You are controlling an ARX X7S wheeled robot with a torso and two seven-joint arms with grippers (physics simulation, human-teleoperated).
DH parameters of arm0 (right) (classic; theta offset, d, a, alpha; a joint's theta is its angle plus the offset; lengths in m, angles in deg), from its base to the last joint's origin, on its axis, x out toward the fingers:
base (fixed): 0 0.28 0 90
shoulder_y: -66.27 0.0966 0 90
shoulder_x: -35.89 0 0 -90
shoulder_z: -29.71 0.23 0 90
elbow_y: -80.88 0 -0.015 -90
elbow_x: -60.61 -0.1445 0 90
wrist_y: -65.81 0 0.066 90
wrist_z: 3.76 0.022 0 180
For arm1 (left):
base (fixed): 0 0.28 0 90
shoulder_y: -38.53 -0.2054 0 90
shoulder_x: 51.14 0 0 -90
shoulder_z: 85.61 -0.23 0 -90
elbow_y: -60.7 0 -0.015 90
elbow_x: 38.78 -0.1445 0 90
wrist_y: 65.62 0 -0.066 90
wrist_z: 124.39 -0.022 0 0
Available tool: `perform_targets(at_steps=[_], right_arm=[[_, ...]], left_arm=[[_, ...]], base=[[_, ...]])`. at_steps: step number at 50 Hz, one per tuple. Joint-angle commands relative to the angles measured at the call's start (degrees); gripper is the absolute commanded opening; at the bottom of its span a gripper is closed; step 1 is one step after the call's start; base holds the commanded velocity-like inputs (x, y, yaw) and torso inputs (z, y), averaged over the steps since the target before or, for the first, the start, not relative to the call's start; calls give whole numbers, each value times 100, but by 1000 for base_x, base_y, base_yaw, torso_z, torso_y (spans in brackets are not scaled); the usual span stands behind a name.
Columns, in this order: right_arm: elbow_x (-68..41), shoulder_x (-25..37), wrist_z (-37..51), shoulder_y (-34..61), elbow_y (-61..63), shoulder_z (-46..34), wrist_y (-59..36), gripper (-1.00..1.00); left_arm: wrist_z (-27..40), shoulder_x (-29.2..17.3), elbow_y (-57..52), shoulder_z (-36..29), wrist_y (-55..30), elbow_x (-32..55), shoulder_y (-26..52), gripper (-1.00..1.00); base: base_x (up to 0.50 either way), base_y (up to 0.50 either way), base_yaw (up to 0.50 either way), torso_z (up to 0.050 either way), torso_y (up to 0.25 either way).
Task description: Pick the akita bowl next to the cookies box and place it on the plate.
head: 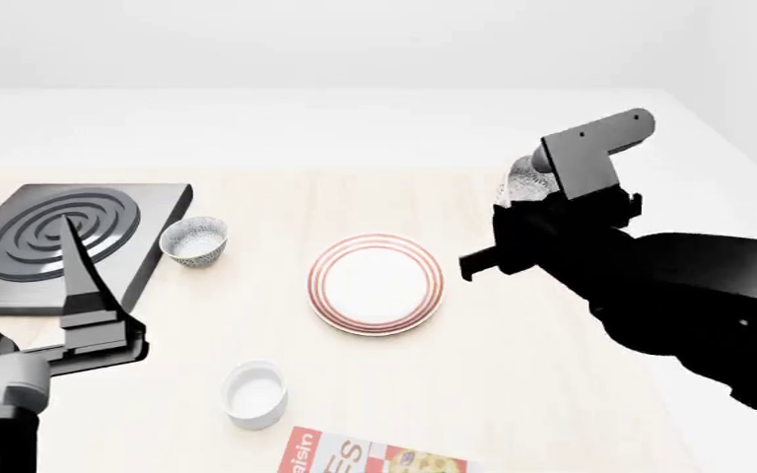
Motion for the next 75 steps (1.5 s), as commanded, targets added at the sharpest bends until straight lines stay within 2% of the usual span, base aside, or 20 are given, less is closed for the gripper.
perform_targets(at_steps=[1, 4, 6, 9, 16, 17, 18, 20, 25, 29, 32, 37, 48, 53, 63, 75], right_arm=[[3079, -1043, -1819, 1558, -1609, -2242, 1623, -100], [3757, -1431, -2184, 1805, -2578, -2630, 2435, -100], [4012, -1682, -2342, 1929, -3139, -2780, 2781, -100], [4370, -2026, -2611, 2036, -3952, -3028, 3380, -100], [5066, -3050, -3294, 2357, -6508, -3409, 5509, -100], [5429, -3135, -3206, 2392, -6776, -3680, 5837, -100], [5249, -3313, -3396, 2349, -7128, -3538, 6097, -100], [5493, -3634, -3389, 2340, -7922, -3721, 6736, -100], [5287, -3673, -3362, 2260, -7955, -4236, 6738, -100], [5666, -3673, -2756, 2313, -8290, -5002, 7353, -100], [5334, -3673, -2838, 2370, -8264, -5003, 7308, -100], [5449, -3673, -2682, 2350, -8284, -5315, 7241, -100], [5391, -3674, -2973, 2189, -8280, -5465, 7281, -100], [5322, -3674, -3336, 2101, -8251, -5454, 7122, -100], [4793, -3673, -4617, 1999, -8004, -5345, 6383, -100], [4151, -3671, -5360, 2075, -7708, -5205, 5601, -100]], left_arm=[[32, -36, -69, 40, -40, 51, -7, 100], [37, -37, -46, 21, -28, 47, 0, 100], [78, -107, -239, 91, -427, 211, 209, 100], [64, -68, -88, 53, -136, 108, 56, 100], [74, -61, -41, 3, -39, 66, 0, 100], [78, -64, -47, 7, -49, 74, 8, 100], [101, -119, -175, 42, -342, 182, 174, 100], [107, -120, -170, 18, -350, 181, 180, 100], [117, -138, -187, 26, -360, 211, 182, 100], [143, -158, -220, 40, -432, 242, 218, 100], [155, -165, -218, 30, -427, 238, 208, 100], [179, -184, -261, 46, -467, 267, 207, 100], [209, -219, -248, 18, -466, 284, 232, 100], [211, -223, -199, 8, -398, 281, 218, 100], [253, -249, -219, 5, -435, 322, 249, 100], [280, -278, -231, 56, -387, 370, 196, 100]], base=[[0, 0, 0, 0, 0], [0, 0, 0, 0, 0], [0, 0, 0, 0, 0], [0, 0, 0, 0, 0], [0, 0, 0, 0, 0], [0, 0, 0, 0, 0], [0, 0, 0, 0, 0], [0, 0, 0, 0, 0], [0, 0, 0, 0, 0], [0, 0, 0, 0, 0], [0, 0, 0, 0, 3], [0, 0, 0, 0, 0], [0, 0, 0, 0, 0], [0, 0, 0, 0, 2], [0, 0, 0, 0, 0], [0, 0, 0, 0, 1]])
